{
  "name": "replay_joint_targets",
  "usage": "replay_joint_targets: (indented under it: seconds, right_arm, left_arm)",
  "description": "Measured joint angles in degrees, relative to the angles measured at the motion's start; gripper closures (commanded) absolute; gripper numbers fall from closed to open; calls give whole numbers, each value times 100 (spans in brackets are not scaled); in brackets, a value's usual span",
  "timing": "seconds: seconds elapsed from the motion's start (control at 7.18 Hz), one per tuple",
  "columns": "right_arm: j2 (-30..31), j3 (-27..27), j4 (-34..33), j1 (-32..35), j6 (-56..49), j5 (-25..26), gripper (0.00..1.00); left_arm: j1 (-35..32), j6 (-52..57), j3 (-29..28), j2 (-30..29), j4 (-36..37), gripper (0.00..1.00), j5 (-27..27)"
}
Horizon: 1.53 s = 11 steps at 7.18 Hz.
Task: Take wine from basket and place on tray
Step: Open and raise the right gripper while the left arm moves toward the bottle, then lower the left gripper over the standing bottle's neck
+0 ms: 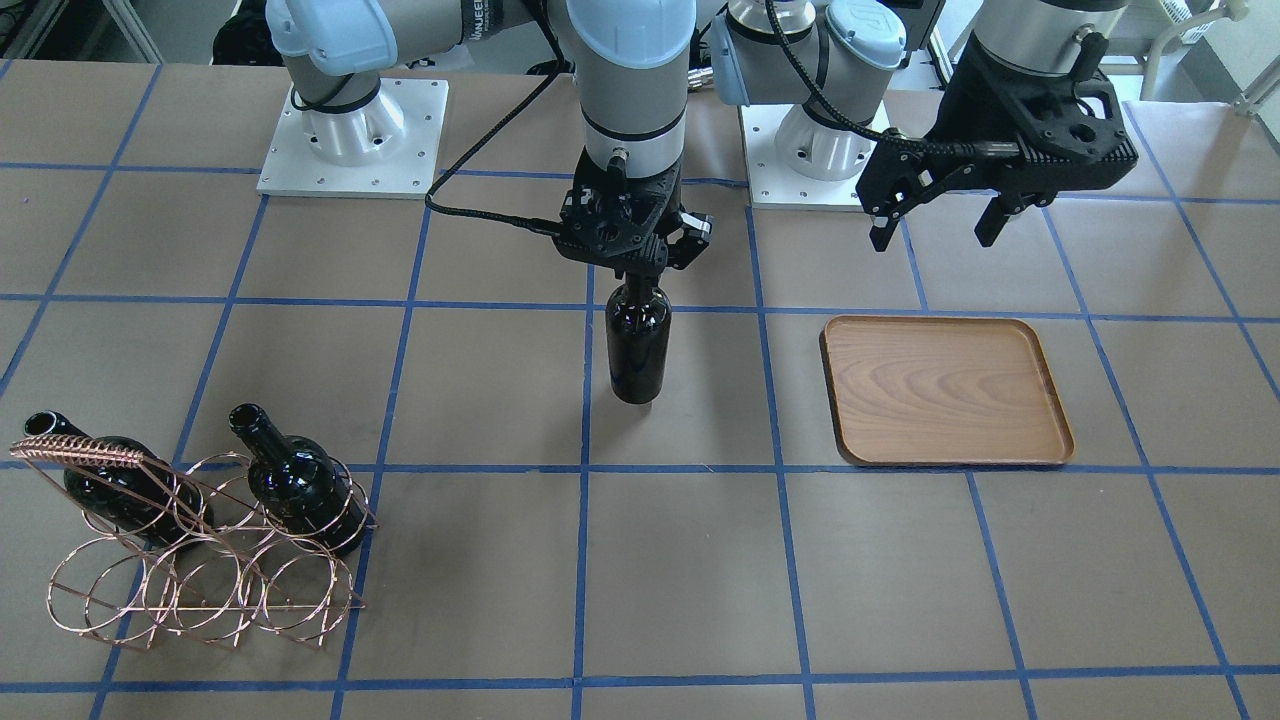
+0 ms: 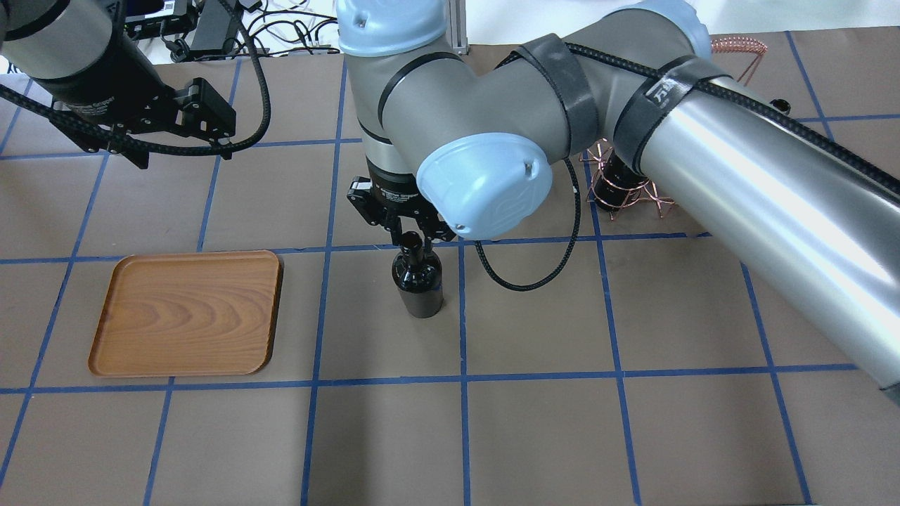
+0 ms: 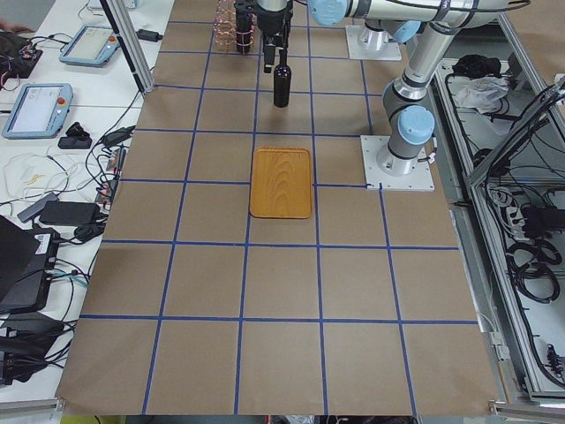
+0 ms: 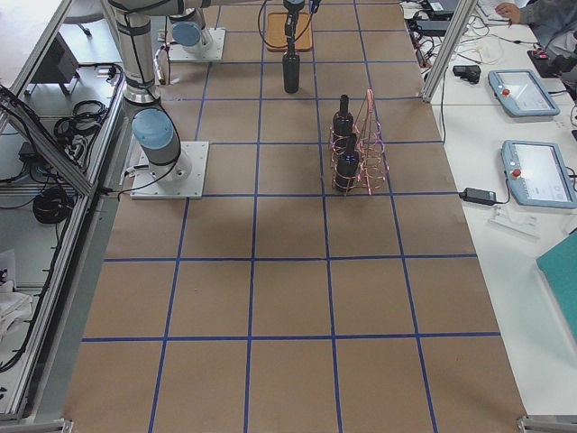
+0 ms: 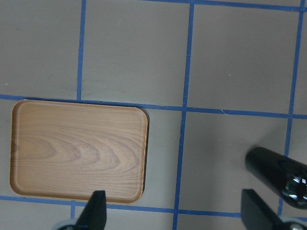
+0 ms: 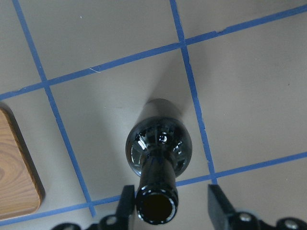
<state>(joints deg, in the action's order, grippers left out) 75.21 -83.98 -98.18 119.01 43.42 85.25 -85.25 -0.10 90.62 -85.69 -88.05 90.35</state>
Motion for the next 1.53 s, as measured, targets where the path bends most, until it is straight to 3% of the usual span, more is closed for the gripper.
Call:
replay_joint_targets:
  seconds: [0.28,0.7,1.11,1.53]
  right_arm:
    - [128,81,-49,-284,-565,9,0]
    - [652,109,284,-1238,-2390,66,0]
    - [1165,58,1001,-2296,-4210,200,0]
    - [1344,46,1193,-2506,-4494,224,0]
  left_arm:
    - [-1,14,18,32,-24,0,32]
    - [-48,-5,75,26,-67,0,29]
    - [-849,-95,90,-44,-38,0,-3]
    - [-1569,-287,158,-204,112,0,-24]
